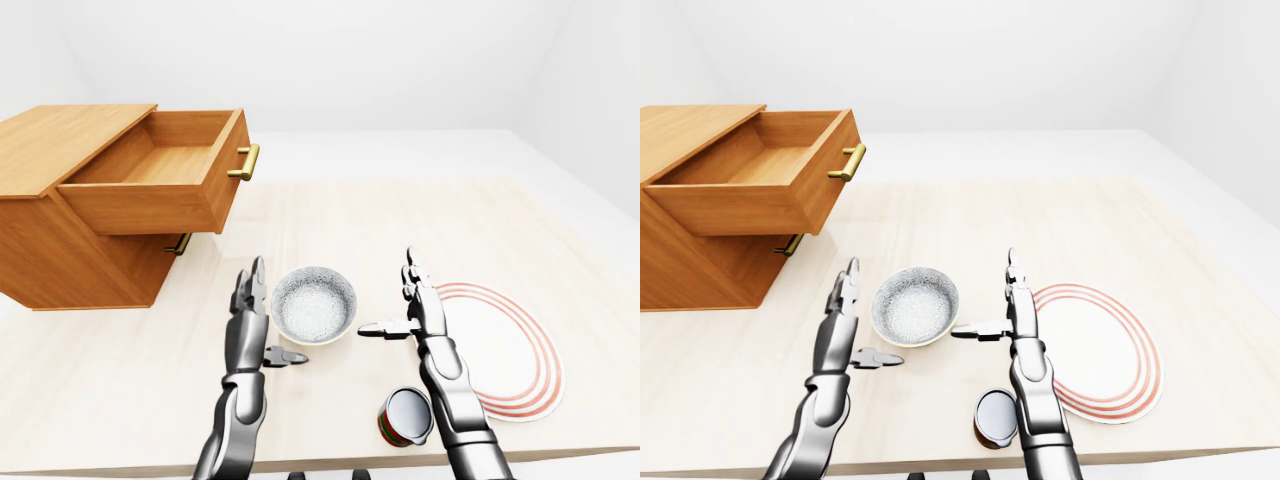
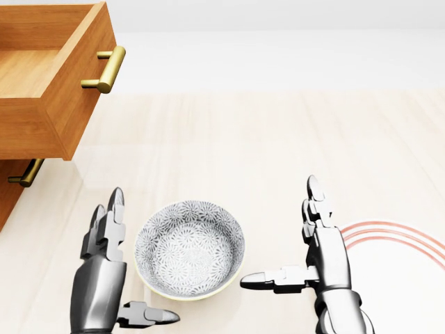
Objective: Put the bowl on top of the cabinet.
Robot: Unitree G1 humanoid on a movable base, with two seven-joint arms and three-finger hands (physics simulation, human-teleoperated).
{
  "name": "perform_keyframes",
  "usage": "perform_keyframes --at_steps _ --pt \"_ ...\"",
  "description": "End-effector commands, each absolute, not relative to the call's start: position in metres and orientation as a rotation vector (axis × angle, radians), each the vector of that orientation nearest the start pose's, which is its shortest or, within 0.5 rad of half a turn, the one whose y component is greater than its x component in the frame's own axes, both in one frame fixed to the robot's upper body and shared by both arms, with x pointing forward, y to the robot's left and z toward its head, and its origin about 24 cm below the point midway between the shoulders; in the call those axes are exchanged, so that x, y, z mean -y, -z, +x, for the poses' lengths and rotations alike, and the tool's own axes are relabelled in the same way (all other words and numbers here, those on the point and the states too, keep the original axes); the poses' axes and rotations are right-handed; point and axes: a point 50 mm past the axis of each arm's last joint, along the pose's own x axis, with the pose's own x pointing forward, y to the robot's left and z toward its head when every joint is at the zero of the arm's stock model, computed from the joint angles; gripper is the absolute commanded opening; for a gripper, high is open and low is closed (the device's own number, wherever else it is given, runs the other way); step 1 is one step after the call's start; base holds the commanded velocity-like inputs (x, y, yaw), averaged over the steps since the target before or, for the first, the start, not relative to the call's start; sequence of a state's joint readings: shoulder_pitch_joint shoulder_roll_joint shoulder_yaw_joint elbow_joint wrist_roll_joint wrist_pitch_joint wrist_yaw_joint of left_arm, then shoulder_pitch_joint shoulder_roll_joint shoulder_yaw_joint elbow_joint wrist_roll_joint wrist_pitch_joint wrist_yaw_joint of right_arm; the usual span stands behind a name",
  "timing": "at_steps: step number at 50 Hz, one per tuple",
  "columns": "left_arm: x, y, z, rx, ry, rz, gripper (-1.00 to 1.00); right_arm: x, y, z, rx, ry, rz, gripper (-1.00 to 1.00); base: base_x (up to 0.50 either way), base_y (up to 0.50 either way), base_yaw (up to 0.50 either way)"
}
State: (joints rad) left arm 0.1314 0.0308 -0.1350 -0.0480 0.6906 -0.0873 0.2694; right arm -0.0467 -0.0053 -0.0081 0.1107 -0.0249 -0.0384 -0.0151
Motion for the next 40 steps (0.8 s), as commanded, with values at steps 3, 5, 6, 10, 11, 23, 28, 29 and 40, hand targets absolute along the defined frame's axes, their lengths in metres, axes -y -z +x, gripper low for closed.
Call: perform_keyframes --at_steps 3,5,6,10,11,23,28,29,40 --pt "-0.126 -0.027 0.221 0.219 -0.154 0.932 1.00 0.148 -0.029 0.263 -0.030 0.003 -0.033 1.00 0.00 0.00 0.00" --pt "-0.123 -0.024 0.219 0.232 -0.156 0.971 1.00 0.148 -0.029 0.263 -0.031 0.003 -0.033 1.00 0.00 0.00 0.00" --pt "-0.122 -0.022 0.219 0.216 -0.134 0.960 1.00 0.147 -0.029 0.263 -0.031 0.002 -0.032 1.00 0.00 0.00 0.00" --pt "-0.118 -0.018 0.220 0.248 -0.137 1.020 1.00 0.147 -0.029 0.262 -0.030 0.001 -0.032 1.00 0.00 0.00 0.00" --pt "-0.118 -0.018 0.220 0.249 -0.137 1.021 1.00 0.147 -0.029 0.262 -0.030 0.001 -0.032 1.00 0.00 0.00 0.00" --pt "-0.092 0.008 0.229 0.285 0.051 1.228 1.00 0.145 -0.029 0.262 -0.030 -0.012 -0.037 1.00 0.00 0.00 0.00" --pt "-0.087 0.017 0.232 0.270 0.097 1.256 1.00 0.145 -0.029 0.261 -0.029 -0.013 -0.037 1.00 0.00 0.00 0.00" --pt "-0.086 0.019 0.233 0.270 0.113 1.272 1.00 0.145 -0.029 0.261 -0.030 -0.013 -0.039 1.00 0.00 0.00 0.00" --pt "-0.077 0.037 0.240 0.248 0.222 1.360 1.00 0.143 -0.030 0.261 -0.028 -0.023 -0.045 1.00 0.00 0.00 0.00"
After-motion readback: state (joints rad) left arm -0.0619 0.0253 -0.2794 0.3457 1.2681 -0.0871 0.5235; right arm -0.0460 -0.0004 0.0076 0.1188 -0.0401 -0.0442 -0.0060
